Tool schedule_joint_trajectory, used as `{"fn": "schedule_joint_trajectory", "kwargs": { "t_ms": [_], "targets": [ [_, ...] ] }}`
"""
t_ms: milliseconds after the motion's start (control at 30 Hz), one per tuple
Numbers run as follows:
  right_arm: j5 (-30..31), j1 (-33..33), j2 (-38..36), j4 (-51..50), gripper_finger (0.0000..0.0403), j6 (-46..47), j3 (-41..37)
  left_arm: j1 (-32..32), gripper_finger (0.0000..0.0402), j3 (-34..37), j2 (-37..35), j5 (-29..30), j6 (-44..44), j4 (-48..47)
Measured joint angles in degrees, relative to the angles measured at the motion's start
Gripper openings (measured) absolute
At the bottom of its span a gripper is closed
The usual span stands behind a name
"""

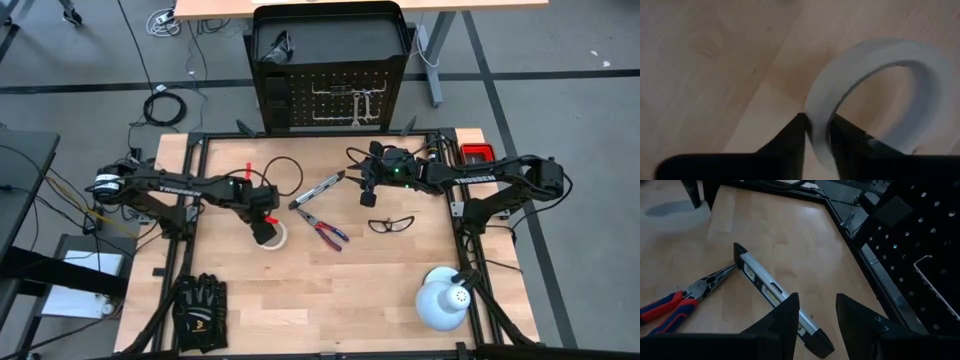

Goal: Hang tools onto peg board
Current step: Unhang the white tape from the peg board, then remove the black safety glass from the peg board

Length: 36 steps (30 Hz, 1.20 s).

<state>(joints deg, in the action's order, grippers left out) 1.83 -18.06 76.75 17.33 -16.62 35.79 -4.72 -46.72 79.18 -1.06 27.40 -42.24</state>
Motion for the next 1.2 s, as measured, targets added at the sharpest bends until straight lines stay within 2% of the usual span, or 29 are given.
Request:
{"fn": "schedule_joint_trajectory", "kwargs": {
  "t_ms": [233, 333, 433, 567, 633, 800, 1000, 1100, 1200],
  "targets": [
    [-0.02, 0.0, 0.0, 0.19, 0.014, 0.07, 0.0, 0.19, 0.0189, 0.0, 0.0, 2.92, -0.33, 3.16],
    [-0.02, 0.0, 0.0, 0.17, 0.014, 0.11, 0.0, -0.15, 0.0203, -1.35, 0.0, 4.86, -1.62, 2.79],
    [-0.04, 0.0, 0.0, 0.17, 0.014, 0.13, 0.0, -0.19, 0.0202, -5.89, 0.0, 11.19, -4.0, 1.61],
    [-0.04, 0.04, 0.0, 0.23, 0.014, 0.18, 0.0, -0.19, 0.0189, -15.56, 0.0, 22.73, -7.67, -2.24],
    [-0.04, 0.04, 0.0, 0.55, 0.014, 0.42, 0.0, -0.61, 0.0181, -21.32, 0.0, 25.77, -9.37, -3.07],
    [-0.22, 0.04, 0.0, 0.78, 0.014, 0.44, 0.0, -3.31, 0.0163, -37.46, 0.73, 25.94, -16.53, -6.51],
    [-1.54, 0.04, 0.0, 1.46, 0.014, 0.46, -0.02, -11.99, 0.0145, -59.93, 6.59, 26.65, -24.62, -17.45],
    [-1.6, 0.04, 0.0, 1.67, 0.014, 0.5, -0.02, -16.84, 0.014, -68.93, 10.29, 24.35, -27.23, -19.05],
    [-1.6, 0.04, 0.0, 1.73, 0.014, 0.4, -0.02, -20.37, 0.0137, -75.81, 13.02, 18.35, -28.64, -18.35]
  ]
}}
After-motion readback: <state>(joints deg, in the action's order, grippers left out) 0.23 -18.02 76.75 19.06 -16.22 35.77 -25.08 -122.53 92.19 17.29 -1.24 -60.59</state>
